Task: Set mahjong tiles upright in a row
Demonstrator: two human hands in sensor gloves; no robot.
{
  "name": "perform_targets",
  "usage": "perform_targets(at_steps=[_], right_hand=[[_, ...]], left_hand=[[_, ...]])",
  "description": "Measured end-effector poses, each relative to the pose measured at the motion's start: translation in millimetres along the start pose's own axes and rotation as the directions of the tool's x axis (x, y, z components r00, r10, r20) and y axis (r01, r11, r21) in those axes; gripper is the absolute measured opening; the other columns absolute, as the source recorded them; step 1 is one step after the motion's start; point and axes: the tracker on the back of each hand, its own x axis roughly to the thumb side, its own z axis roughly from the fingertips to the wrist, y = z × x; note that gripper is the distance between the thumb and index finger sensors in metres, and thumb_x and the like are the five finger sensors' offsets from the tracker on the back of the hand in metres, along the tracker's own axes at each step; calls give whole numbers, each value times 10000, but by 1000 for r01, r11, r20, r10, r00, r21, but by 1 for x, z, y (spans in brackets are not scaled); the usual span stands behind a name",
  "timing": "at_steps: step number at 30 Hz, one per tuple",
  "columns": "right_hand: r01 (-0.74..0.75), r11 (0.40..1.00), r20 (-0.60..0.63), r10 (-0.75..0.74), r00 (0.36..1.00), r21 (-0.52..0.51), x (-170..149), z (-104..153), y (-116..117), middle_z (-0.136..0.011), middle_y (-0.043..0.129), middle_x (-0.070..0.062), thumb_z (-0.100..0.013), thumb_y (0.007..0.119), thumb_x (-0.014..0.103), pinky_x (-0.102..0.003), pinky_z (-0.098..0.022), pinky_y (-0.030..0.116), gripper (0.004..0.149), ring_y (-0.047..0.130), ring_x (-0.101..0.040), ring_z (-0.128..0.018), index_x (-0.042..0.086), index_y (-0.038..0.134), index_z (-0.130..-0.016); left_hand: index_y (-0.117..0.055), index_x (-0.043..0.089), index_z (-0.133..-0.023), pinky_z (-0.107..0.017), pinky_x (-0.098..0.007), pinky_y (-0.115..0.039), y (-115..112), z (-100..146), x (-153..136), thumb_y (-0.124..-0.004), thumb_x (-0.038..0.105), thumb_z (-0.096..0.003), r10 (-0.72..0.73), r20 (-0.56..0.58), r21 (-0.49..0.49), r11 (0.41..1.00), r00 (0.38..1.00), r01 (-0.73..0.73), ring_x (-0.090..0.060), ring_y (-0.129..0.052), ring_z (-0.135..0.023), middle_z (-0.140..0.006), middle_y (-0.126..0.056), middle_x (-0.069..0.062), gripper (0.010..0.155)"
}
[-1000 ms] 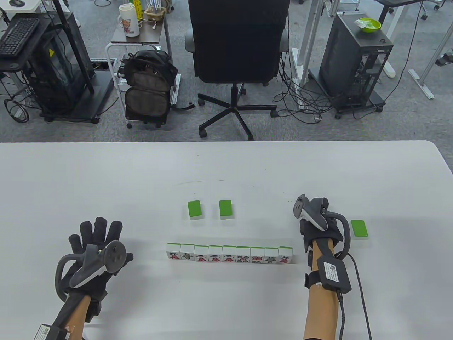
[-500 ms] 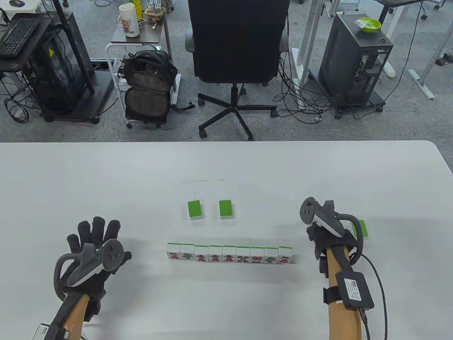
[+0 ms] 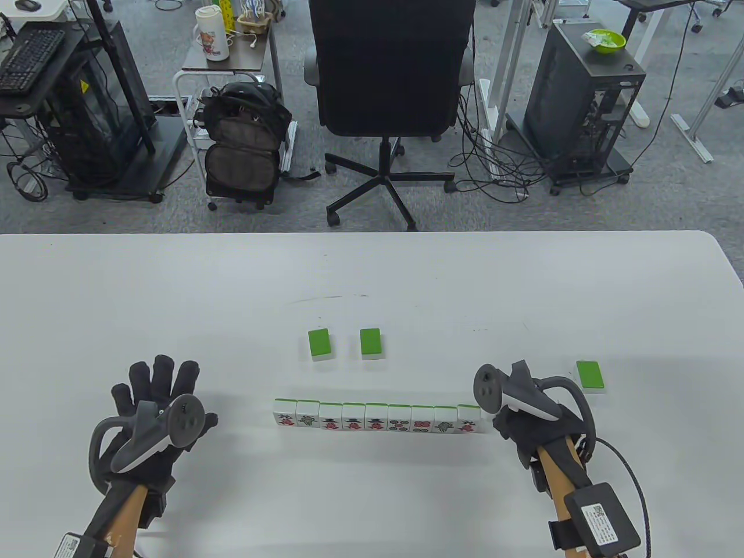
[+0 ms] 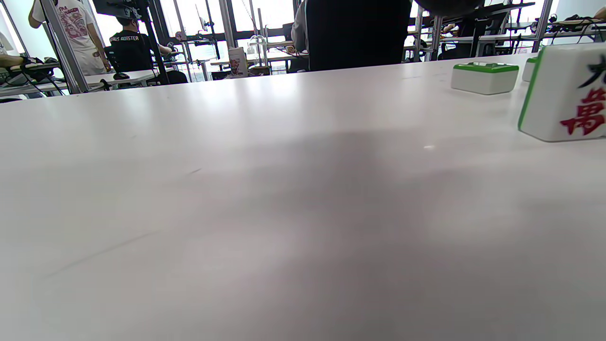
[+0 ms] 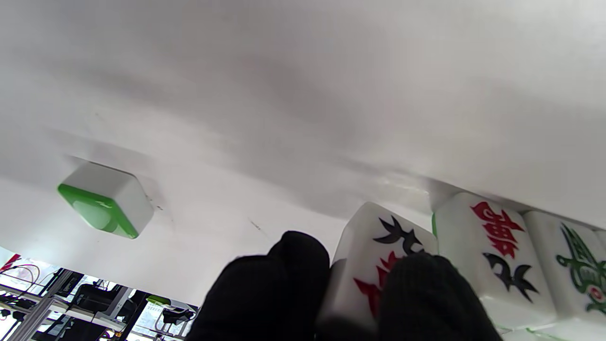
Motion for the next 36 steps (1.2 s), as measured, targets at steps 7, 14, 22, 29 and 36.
perform_targets(at_steps=[7,14,22,29,36], right_hand=[[-24,1000,24,24,999,15,12,-6,8,-1079,652,84,-478,795,392,-384,-700,771,760,873,-241,-870,322,282,-1034],[-8,1000,33,8,999,2,14,-9,13,-1078,651,74,-481,795,383,-388,-700,768,752,868,-250,-869,310,296,-1039],[37,998,59,-40,997,60,10,-7,12,-1141,555,-20,-496,762,429,-425,-722,732,788,815,-288,-930,298,237,-1068],[100,994,52,-102,993,31,-12,12,-1,-1196,361,-138,-472,746,526,-518,-761,655,904,695,-402,-1022,280,121,-1076],[181,979,-64,-187,980,-91,-55,24,0,-1209,241,-165,-487,696,576,-610,-776,567,873,532,-512,-1080,326,99,-1073]], left_hand=[[-38,184,-1205,-787,-780,-218,-1,0,0,-575,646,-611,3,-1,-6,1000,1000,-3,-640,-130,-1125,-1272,-50,-254,925],[-39,184,-1205,-786,-779,-221,-1,0,1,-575,646,-609,-4,-2,-8,1000,1000,4,-640,-132,-1125,-1271,-52,-256,925],[-39,184,-1205,-787,-778,-222,-2,0,1,-576,646,-609,-10,-2,-12,1000,1000,10,-640,-133,-1124,-1271,-53,-257,925],[-39,185,-1205,-787,-778,-221,-2,0,1,-578,646,-609,-8,-3,-14,1000,1000,8,-640,-133,-1124,-1271,-52,-255,926],[-40,183,-1205,-787,-778,-225,-2,0,2,-577,647,-607,-22,-3,-17,1000,1000,22,-641,-135,-1124,-1271,-53,-257,928]])
